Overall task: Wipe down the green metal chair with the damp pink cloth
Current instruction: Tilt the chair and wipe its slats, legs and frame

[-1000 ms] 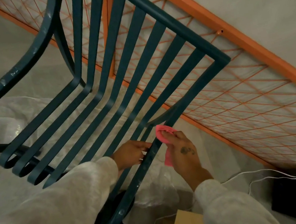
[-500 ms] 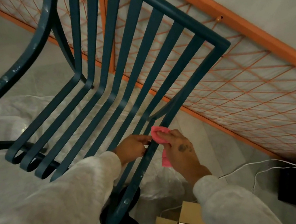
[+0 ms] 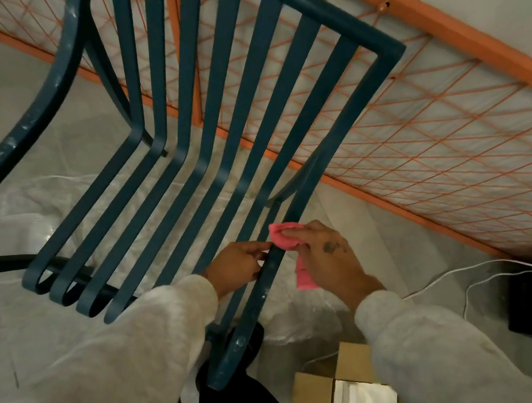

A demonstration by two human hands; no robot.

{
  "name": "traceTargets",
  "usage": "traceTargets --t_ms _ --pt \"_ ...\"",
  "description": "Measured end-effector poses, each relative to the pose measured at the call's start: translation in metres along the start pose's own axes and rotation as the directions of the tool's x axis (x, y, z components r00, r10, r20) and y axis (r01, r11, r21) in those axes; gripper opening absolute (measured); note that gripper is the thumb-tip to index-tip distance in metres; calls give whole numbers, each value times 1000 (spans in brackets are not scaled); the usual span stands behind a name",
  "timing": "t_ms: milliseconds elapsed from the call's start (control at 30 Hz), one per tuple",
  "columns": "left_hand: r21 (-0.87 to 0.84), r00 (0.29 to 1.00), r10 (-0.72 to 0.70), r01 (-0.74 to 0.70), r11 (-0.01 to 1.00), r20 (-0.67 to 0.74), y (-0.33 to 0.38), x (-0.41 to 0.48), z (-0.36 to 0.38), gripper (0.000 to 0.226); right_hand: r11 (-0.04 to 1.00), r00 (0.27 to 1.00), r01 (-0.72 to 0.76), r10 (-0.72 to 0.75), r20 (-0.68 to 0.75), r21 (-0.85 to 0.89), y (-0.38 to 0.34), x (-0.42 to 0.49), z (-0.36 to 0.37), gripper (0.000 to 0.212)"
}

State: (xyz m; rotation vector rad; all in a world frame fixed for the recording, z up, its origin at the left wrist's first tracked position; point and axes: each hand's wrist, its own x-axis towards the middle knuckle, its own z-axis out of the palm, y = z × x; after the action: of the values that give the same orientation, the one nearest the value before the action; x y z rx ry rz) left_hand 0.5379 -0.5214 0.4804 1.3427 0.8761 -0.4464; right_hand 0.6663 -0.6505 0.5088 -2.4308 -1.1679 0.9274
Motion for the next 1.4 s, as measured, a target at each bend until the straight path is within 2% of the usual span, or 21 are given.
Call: traceTargets --t_ms 133,200,300,367,400,433,500,600,667,700,733,767,833,933,1133,1233,1333,1400 --pt "-148 999 -39 36 988 -12 -1 -5 1 39 995 981 -87 79 -175 -40 1 24 -17 47" --pt "-121 999 -40 41 992 9 -5 -4 -1 43 991 975 -122 109 -192 -53 -3 24 -12 49" --pt "-57 999 -41 43 997 30 -5 -6 -1 52 992 984 -108 99 -151 -57 -4 5 16 54" --pt "-13 999 -36 36 999 25 -1 -9 -2 51 993 985 -97 86 -148 -73 -3 -4 29 54" --pt "6 999 -31 31 999 25 1 -10 -1 49 992 978 -126 127 -166 21 -2 -5 28 48" --pt "27 999 -33 32 999 23 5 -11 -1 47 967 963 -173 206 -172 189 -2 -4 22 41" --pt "69 1000 -17 17 997 4 10 -11 -2 45 803 927 -242 358 -114 545 3 -4 11 32" --pt "114 999 47 -45 992 -18 18 -4 -4 44 572 859 -246 503 -98 783 23 -14 8 26" --pt "121 998 57 -55 991 -8 26 -2 -3 46 359 817 -268 576 14 894 32 -19 16 23" --pt "130 999 38 -39 991 9 28 0 0 47 224 804 -289 585 109 931 35 -23 26 23" --pt "121 999 40 -42 992 17 29 1 1 46 131 805 -312 562 189 941 32 -24 35 24" --pt "128 999 35 -39 991 28 30 2 3 46 71 812 -325 531 240 943 30 -24 47 26" --pt "139 999 33 -38 990 39 29 3 2 46 24 824 -315 503 261 949 22 -21 64 26" --pt "176 999 30 -36 984 39 27 6 -3 51 37 814 -306 529 242 951 16 -12 62 23" --pt "163 999 7 -12 987 32 56 15 5 46 72 865 -175 488 118 982 32 30 -4 29" --pt "89 1000 -22 21 996 16 63 24 5 42 185 858 -90 513 -18 979 41 68 -43 38" --pt "78 1000 -16 14 997 22 63 27 4 45 350 856 -106 508 -94 931 44 78 -51 40" --pt "100 1000 -16 14 995 21 61 24 4 49 407 867 -133 489 -92 904 38 62 -36 40"
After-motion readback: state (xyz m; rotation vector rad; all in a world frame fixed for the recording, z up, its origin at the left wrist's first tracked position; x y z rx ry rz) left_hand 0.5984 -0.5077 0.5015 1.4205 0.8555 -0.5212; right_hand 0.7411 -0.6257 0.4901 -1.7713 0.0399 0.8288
